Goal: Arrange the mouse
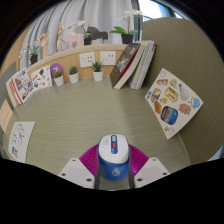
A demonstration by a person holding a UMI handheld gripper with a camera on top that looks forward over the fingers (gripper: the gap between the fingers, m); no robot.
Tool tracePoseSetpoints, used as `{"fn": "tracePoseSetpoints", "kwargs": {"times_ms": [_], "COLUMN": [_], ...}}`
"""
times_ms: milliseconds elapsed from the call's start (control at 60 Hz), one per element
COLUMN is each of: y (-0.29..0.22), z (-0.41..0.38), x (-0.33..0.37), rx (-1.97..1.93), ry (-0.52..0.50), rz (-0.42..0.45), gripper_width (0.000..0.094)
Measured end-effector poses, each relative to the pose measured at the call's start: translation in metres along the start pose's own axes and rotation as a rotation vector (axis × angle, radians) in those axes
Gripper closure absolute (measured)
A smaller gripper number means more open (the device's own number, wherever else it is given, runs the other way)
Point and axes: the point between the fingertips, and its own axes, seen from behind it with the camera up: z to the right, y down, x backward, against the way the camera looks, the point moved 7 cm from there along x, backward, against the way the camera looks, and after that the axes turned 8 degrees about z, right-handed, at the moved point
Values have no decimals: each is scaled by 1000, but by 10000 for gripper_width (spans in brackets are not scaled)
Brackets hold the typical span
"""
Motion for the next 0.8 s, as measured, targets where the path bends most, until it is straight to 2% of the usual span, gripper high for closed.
{"fn": "tracePoseSetpoints", "kwargs": {"times_ms": [50, 167, 250, 350, 533, 717, 800], "y": [0, -6, -15, -52, -152, -199, -194], "z": [-1, -1, 1, -12, -89, -227, -285], "x": [0, 2, 6, 25, 79, 114, 107], "rx": [-4, -30, -12, -21, -41, -1, 13], "ry": [1, 8, 53, 95, 138, 60, -1], "rz": [-15, -61, -69, -22, 148, 251, 235], "gripper_width": [586, 587, 587, 587, 587, 589, 590]}}
